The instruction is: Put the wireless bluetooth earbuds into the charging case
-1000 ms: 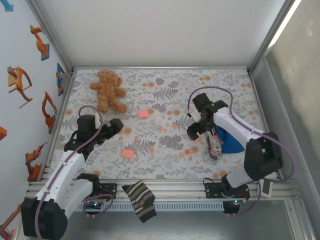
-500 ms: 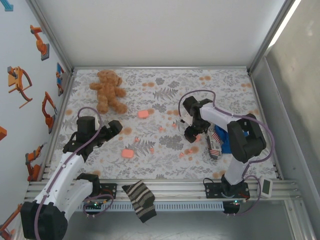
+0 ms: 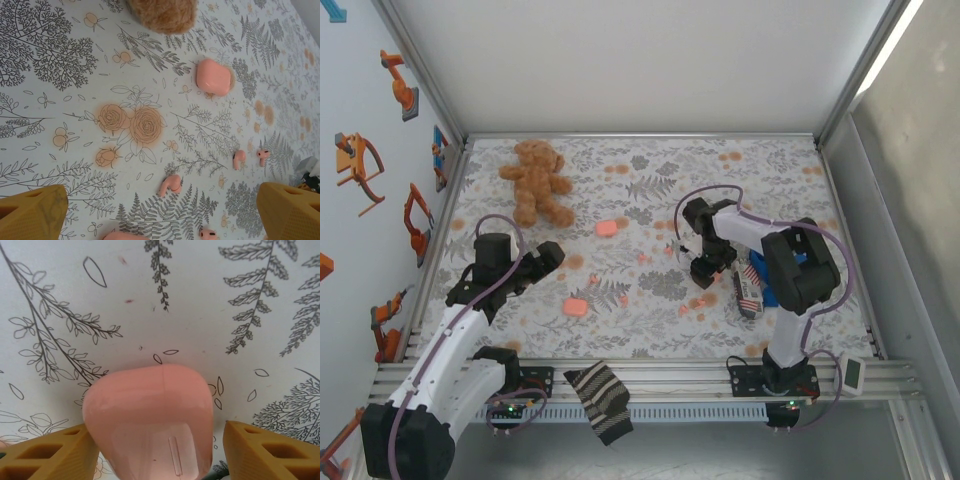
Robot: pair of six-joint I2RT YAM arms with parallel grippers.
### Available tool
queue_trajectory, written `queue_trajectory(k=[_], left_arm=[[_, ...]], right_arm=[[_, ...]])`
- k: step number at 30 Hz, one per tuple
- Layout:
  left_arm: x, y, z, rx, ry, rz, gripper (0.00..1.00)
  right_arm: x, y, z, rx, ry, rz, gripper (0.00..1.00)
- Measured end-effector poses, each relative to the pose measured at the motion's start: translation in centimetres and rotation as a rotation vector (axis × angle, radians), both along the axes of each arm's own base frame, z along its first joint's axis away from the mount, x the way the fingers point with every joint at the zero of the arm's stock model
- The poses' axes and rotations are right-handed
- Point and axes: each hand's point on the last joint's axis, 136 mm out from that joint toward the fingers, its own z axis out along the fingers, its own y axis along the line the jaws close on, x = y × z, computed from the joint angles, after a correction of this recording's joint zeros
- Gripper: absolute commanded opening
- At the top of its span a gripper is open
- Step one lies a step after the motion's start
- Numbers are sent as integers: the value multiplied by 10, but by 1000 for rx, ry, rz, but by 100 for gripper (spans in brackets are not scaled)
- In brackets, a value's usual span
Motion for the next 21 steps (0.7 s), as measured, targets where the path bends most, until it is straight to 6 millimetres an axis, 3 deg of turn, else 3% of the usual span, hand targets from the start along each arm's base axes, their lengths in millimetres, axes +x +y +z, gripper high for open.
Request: queue_trajectory(k=[11, 14, 21], left_arm=[[-1, 1, -1, 5, 2, 3, 97], [-1, 1, -1, 6, 3, 5, 96], [0, 1, -3, 8, 14, 4, 96]], right_arm=[[-1, 2, 0, 11, 5, 6, 50], [0, 2, 1, 12, 1, 5, 42], [10, 8, 16, 62, -83, 11, 35]])
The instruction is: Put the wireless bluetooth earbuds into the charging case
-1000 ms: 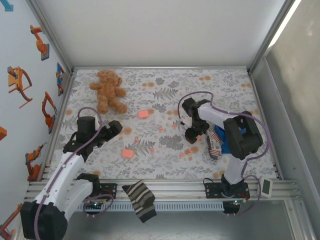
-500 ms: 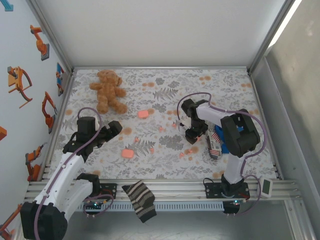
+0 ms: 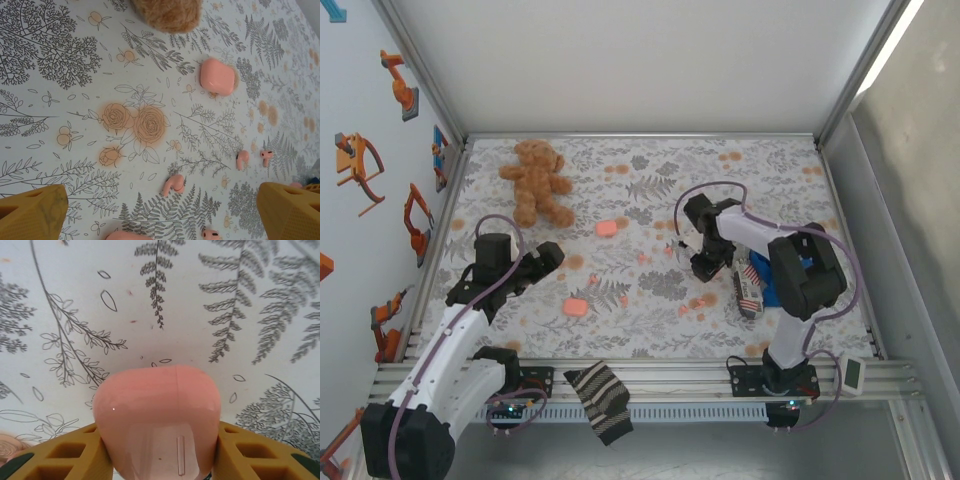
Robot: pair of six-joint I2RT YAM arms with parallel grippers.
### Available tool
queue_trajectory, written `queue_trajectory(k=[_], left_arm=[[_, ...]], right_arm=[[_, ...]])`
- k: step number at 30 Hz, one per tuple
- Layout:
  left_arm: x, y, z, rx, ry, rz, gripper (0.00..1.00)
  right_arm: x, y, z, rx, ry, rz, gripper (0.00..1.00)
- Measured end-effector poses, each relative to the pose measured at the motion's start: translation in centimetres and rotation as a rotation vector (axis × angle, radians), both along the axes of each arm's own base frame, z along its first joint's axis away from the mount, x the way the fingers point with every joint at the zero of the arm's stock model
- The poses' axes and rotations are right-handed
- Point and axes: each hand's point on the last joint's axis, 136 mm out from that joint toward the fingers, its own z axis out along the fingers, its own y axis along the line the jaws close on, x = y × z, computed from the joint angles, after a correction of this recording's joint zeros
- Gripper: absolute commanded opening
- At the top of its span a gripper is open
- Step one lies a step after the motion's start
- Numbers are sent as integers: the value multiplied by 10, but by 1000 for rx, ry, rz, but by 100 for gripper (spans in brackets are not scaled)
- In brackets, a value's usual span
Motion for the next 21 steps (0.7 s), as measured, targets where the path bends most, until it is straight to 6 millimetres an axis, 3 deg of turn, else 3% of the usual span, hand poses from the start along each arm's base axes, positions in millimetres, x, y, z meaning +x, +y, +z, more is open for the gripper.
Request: queue_trajectory(k=[4, 9, 11, 16, 21], left_arm=[[2, -4, -2, -10, 19, -12, 96], [10, -19, 16, -72, -10, -68, 99], [15, -27, 31, -107, -40, -99, 99], [25, -55, 80, -197, -139, -206, 89], [21, -93, 117, -283, -202, -347, 80]], right_arm=[[5, 5, 26, 55, -87, 2, 35], [13, 21, 80, 183, -265, 27, 35], [13, 29, 104, 243, -341, 46, 35], [8, 47, 165, 386, -530, 106, 33], [-2, 58, 203, 484, -629, 155, 33]])
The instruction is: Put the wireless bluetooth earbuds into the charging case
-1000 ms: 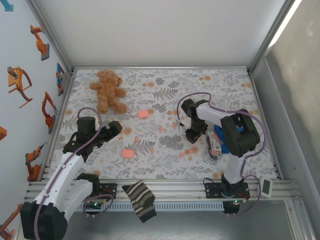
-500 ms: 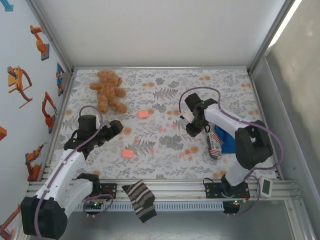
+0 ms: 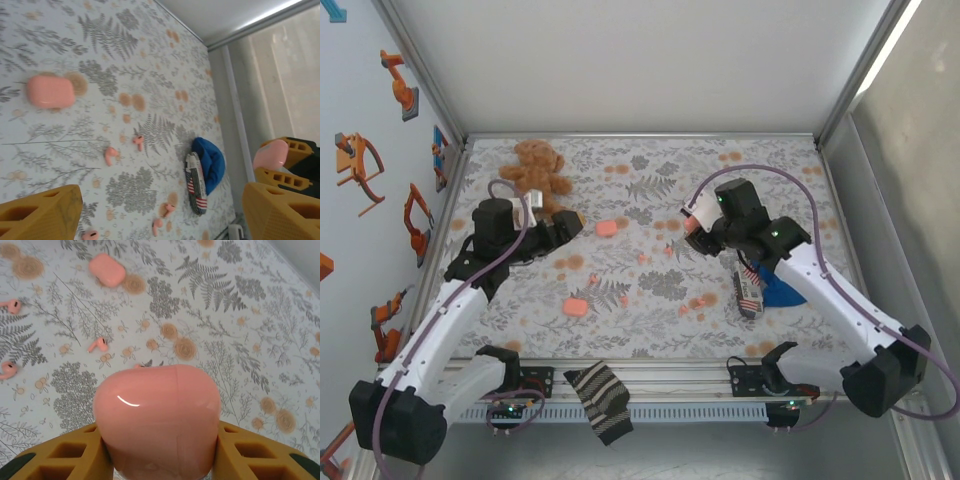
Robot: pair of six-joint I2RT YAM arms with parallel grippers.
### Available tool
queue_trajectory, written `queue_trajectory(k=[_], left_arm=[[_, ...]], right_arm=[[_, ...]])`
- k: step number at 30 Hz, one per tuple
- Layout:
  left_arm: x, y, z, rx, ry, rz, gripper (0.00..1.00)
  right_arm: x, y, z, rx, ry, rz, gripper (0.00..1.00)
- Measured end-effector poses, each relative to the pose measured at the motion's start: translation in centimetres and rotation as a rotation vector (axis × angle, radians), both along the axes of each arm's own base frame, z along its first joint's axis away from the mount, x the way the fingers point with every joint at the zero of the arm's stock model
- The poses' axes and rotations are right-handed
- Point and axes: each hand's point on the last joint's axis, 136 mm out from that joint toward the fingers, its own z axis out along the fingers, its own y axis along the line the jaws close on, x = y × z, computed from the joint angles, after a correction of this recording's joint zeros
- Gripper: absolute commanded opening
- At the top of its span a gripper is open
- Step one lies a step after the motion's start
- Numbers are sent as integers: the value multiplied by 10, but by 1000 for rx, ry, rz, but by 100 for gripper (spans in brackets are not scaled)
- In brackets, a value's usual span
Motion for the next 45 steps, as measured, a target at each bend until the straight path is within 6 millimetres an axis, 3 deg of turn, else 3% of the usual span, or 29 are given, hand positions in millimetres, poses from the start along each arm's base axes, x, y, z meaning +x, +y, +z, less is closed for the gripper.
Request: queue_trajectory(k=[10, 18, 24, 31, 45], left_arm=[[-27, -79, 50, -86, -72, -285, 73], [-54, -134, 77, -72, -156, -460, 73], [-62, -164, 77, -30, -173, -539, 68], [-59, -180, 57, 17, -145, -558, 64], [-57, -190, 48, 26, -139, -571, 52]], right_arm=[[-27, 27, 49, 76, -122, 120, 32], [-32, 32, 50, 46, -149, 134, 31], [-32, 33, 51, 41, -156, 136, 31], [-34, 36, 51, 42, -157, 146, 31], [-35, 38, 46, 31, -144, 153, 31]])
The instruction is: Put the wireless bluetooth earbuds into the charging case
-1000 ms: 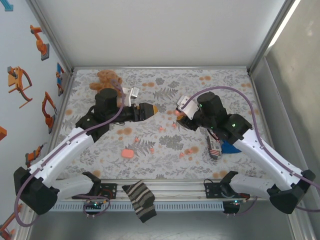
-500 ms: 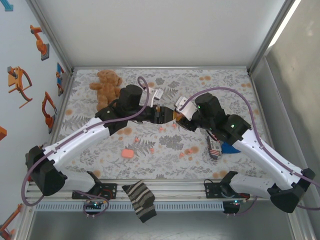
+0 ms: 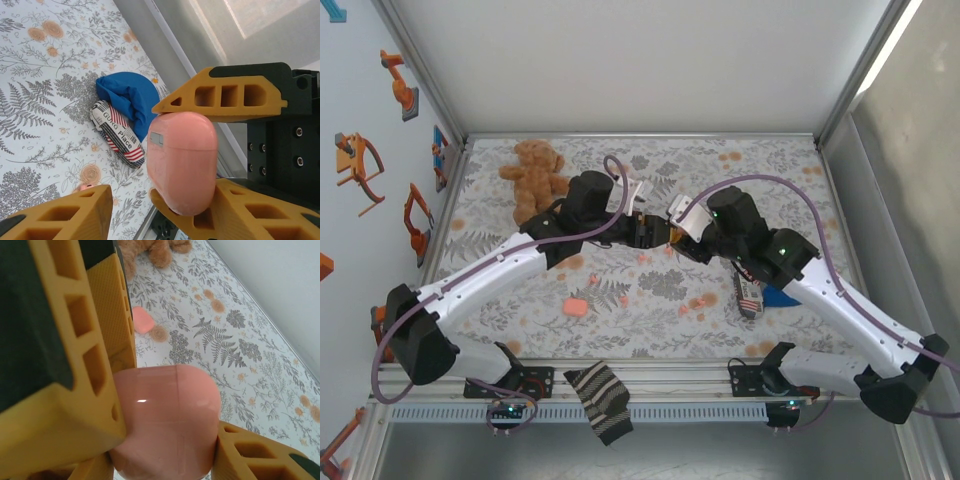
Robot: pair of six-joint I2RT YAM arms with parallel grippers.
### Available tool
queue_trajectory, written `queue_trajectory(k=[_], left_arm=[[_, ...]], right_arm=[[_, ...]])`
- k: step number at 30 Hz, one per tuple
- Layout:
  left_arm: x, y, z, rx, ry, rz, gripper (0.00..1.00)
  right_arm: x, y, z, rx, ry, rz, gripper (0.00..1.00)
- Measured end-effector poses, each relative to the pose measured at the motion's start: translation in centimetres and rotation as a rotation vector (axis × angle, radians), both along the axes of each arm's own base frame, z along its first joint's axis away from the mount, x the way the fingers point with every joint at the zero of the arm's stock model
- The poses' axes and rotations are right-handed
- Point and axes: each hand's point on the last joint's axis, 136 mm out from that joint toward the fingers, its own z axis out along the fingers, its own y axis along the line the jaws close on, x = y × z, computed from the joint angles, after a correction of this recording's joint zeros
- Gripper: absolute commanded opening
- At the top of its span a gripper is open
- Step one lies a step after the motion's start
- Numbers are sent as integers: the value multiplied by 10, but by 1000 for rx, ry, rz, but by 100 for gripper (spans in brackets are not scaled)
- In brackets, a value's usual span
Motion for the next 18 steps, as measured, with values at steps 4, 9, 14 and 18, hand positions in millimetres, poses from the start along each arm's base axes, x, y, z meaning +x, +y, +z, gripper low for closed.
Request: queue_trajectory(k=[4, 9, 14, 18], left_arm=[[1, -2, 0, -4, -1, 1, 47], [2, -5, -1, -9, 1, -2, 37], [1, -7, 0, -14, -2, -8, 24], [2, -6, -1, -10, -12, -4, 17]], right_arm=[[0, 2, -4, -11, 6, 2, 31], [-1, 5, -6, -17, 11, 10, 31], [0, 4, -7, -21, 12, 6, 31], [1, 3, -8, -28, 9, -2, 31]])
